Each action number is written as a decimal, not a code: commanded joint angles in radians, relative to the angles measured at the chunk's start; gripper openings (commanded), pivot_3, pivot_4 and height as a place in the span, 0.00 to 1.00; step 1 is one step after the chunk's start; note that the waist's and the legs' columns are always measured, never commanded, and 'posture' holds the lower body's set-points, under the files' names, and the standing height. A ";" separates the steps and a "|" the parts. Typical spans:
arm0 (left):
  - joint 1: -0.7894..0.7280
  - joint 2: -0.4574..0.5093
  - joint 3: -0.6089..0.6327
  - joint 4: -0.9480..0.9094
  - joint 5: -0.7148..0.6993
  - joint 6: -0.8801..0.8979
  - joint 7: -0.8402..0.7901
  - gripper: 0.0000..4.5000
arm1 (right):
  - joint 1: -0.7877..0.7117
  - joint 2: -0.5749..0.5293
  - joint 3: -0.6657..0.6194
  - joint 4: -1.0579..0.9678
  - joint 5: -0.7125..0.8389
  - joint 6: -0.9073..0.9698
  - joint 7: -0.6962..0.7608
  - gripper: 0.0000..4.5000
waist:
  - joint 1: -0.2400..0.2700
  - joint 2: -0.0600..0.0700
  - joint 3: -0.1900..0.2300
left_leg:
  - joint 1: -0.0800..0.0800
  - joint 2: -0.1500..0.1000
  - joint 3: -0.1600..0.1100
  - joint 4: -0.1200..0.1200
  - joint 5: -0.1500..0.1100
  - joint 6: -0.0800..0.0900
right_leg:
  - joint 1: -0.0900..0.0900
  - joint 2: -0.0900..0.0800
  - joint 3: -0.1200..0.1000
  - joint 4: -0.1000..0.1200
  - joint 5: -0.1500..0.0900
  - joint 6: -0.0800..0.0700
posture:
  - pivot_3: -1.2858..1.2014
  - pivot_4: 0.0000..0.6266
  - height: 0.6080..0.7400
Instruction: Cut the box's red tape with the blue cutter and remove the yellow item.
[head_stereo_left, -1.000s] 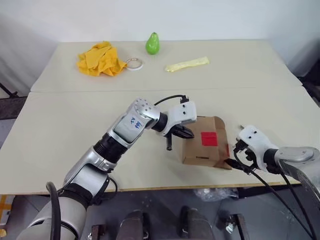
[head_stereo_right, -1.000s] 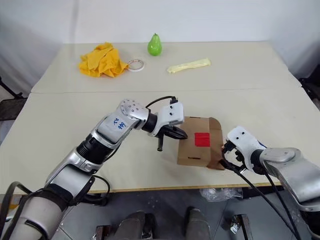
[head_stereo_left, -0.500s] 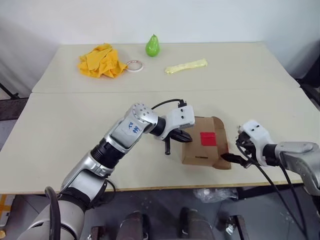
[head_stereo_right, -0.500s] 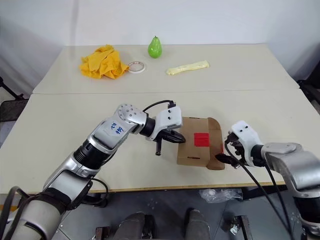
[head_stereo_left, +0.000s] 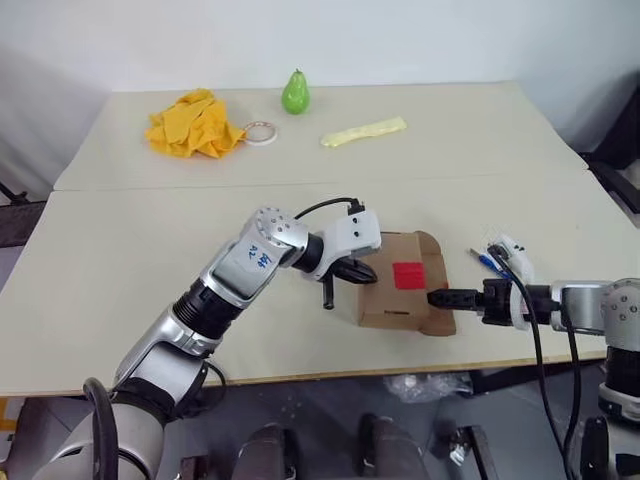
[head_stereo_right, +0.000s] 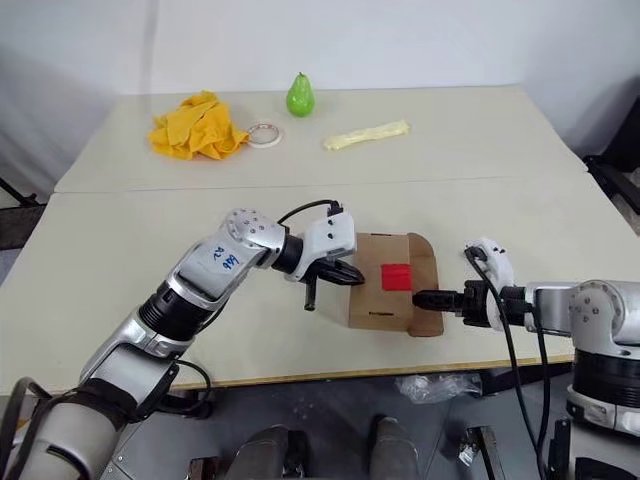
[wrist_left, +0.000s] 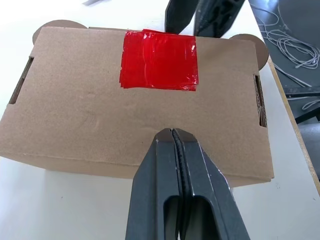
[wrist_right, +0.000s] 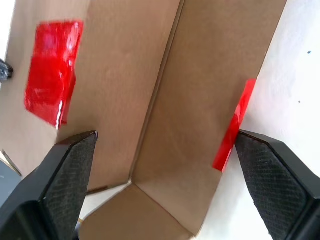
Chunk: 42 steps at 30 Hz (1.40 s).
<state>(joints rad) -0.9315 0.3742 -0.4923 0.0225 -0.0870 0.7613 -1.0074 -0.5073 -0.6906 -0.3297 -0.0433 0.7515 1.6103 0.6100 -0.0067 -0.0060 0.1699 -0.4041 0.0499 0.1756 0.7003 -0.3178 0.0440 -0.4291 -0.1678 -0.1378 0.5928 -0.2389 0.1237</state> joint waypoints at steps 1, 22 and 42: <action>0.025 -0.006 -0.041 0.010 0.018 0.017 0.002 0.00 | -0.059 0.048 -0.010 0.040 0.070 0.004 -0.028 1.00 | -0.004 0.000 0.000 | 0.000 0.000 0.000 0.000 0.000 0.000 | 0.000 0.000 0.000 0.000 0.000 0.000 | 0.52 0.24 1.00; 0.027 -0.030 -0.036 0.030 0.026 0.005 0.011 0.00 | -0.080 0.062 -0.053 0.041 0.221 0.004 -0.179 1.00 | -0.020 0.000 0.000 | 0.001 0.004 0.001 -0.001 0.001 -0.002 | -0.001 0.000 0.002 0.001 0.000 -0.001 | 0.52 0.24 1.00; 0.033 -0.032 -0.036 0.020 0.029 -0.004 0.007 0.00 | -0.056 0.082 -0.062 -0.024 0.286 0.004 -0.260 0.00 | -0.019 0.001 0.000 | 0.001 0.005 0.001 -0.001 0.001 -0.001 | -0.001 0.000 0.001 0.000 0.000 -0.001 | 0.52 0.24 1.00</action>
<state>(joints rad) -0.9281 0.3526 -0.4804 0.0376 -0.0732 0.7484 -1.0005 -0.5533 -0.6125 -0.3954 -0.0256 0.9644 1.6102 0.3363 -0.0260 -0.0053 0.1699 -0.4038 0.0548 0.1764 0.6992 -0.3168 0.0429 -0.4308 -0.1679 -0.1363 0.5923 -0.2388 0.1223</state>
